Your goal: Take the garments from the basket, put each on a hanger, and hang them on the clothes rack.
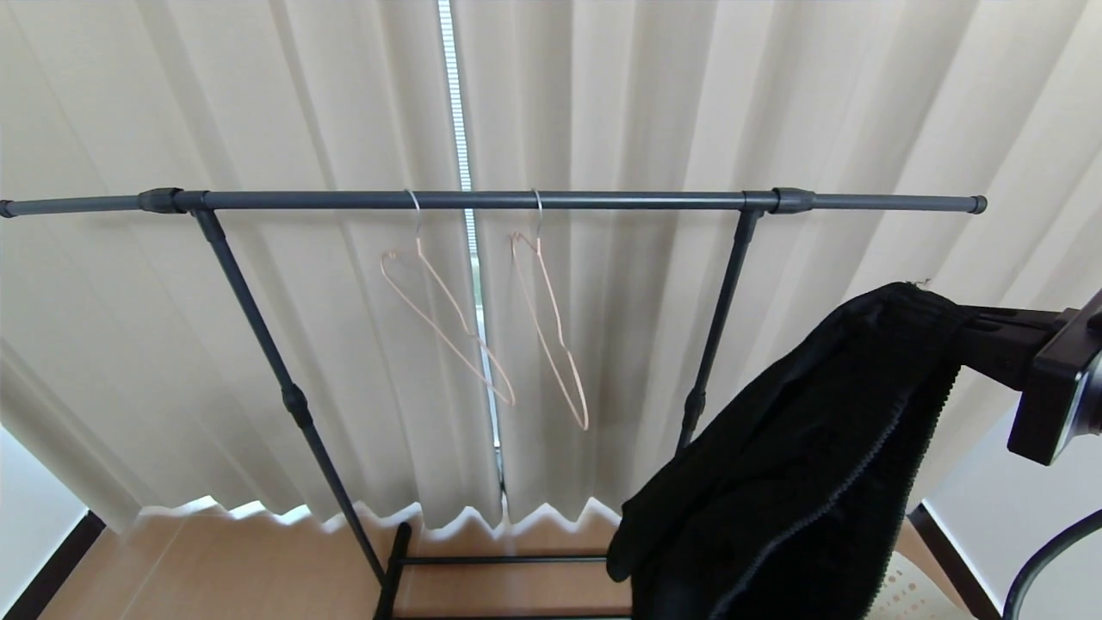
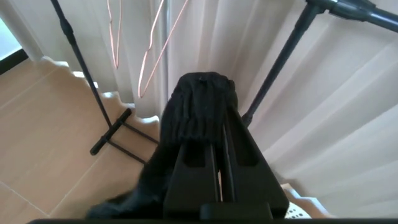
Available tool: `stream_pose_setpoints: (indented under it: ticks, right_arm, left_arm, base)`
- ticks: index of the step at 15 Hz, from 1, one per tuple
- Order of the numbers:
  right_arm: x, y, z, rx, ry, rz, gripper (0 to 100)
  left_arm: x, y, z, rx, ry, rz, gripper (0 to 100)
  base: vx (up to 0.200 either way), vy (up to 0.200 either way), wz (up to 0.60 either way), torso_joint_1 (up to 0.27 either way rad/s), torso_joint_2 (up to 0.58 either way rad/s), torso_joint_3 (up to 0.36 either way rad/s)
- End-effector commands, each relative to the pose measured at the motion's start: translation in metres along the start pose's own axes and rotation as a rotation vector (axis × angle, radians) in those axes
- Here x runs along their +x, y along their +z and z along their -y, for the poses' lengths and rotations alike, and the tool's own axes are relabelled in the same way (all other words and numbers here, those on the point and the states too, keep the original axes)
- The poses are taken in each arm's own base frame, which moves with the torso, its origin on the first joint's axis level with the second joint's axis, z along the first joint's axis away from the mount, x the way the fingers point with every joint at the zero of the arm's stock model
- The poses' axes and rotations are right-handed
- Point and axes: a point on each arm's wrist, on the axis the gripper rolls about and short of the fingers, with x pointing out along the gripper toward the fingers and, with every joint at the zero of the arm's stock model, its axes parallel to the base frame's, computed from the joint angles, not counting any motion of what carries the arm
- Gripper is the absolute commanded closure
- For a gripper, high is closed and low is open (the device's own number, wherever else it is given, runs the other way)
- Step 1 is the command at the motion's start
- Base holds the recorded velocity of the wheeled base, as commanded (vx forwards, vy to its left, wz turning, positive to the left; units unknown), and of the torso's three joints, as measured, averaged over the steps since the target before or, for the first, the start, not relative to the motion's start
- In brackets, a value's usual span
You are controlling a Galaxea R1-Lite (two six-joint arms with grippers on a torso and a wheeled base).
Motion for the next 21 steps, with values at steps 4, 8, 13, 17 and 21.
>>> stream_pose_setpoints:
  ticks: [4,8,13,17,21]
  right_arm:
    - [0.010,-0.010,-0.002,-0.040,0.000,0.027,100]
    - [0.044,-0.029,-0.009,-0.060,-0.023,0.094,100]
    - [0.079,-0.036,-0.013,-0.078,-0.105,-0.018,100]
    - [0.085,-0.031,-0.014,-0.038,-0.097,-0.124,100]
    - [0.084,-0.014,-0.018,0.055,-0.087,-0.114,100]
  left_arm:
    - [0.000,0.000,0.000,0.001,0.000,-0.001,0]
    - [0.004,0.001,0.001,0.115,-0.069,-0.057,0]
    - [0.052,0.064,0.009,0.120,-0.394,-0.282,0]
    - [0.109,0.106,0.028,-0.073,-0.557,-0.420,0]
    - [0.155,0.091,0.086,-0.069,-0.570,-0.636,0]
  base:
    - [-0.050,0.000,0.00,0.004,0.00,0.001]
    - [0.000,0.000,0.00,0.000,0.00,0.000]
    - [0.000,0.000,0.00,0.000,0.00,0.000]
    - [0.000,0.000,0.00,0.000,0.00,0.000]
    - [0.000,0.000,0.00,0.000,0.00,0.000]
